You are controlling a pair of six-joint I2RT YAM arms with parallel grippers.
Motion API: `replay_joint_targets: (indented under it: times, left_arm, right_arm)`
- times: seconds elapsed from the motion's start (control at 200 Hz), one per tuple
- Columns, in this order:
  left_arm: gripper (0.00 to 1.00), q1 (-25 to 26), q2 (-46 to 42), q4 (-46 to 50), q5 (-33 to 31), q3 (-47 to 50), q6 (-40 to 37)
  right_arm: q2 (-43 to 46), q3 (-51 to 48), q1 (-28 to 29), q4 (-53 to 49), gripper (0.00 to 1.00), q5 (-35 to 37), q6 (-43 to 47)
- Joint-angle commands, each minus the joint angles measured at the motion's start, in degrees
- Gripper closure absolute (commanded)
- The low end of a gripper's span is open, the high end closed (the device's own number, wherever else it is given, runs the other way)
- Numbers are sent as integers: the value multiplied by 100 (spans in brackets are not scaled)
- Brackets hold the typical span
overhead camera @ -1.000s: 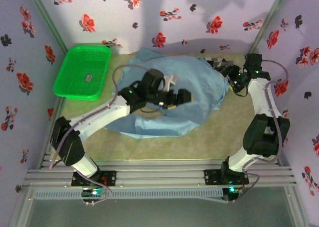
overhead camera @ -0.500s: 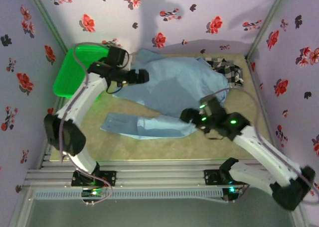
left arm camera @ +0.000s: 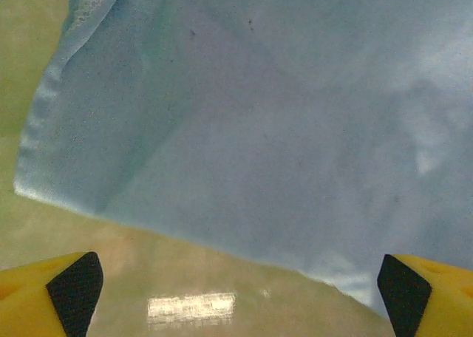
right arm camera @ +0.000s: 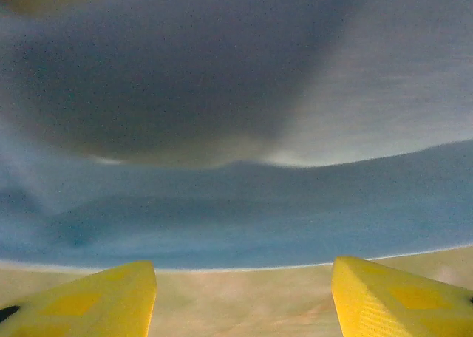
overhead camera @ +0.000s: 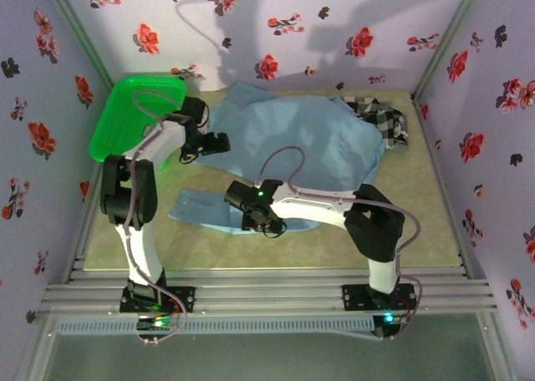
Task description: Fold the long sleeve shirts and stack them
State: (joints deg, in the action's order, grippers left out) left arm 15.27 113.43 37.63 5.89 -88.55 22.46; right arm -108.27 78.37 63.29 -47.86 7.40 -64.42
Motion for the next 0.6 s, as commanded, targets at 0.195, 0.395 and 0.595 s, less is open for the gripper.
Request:
replay_joint_targets:
  times: [0.195,0.395,0.595]
  left_arm:
    - [2,-153,698,-147,-534,-29,162]
    - [1,-424,678,28,-672,261,368]
    - [1,-543,-110,-229,-516,1137,572]
  right_arm:
    - [281,-1007,92,-1006,43,728,-612]
    - [853,-2017,70,-1275,46,744,-832]
    - [1809,-2907,-93,-1748,47,905,-1107]
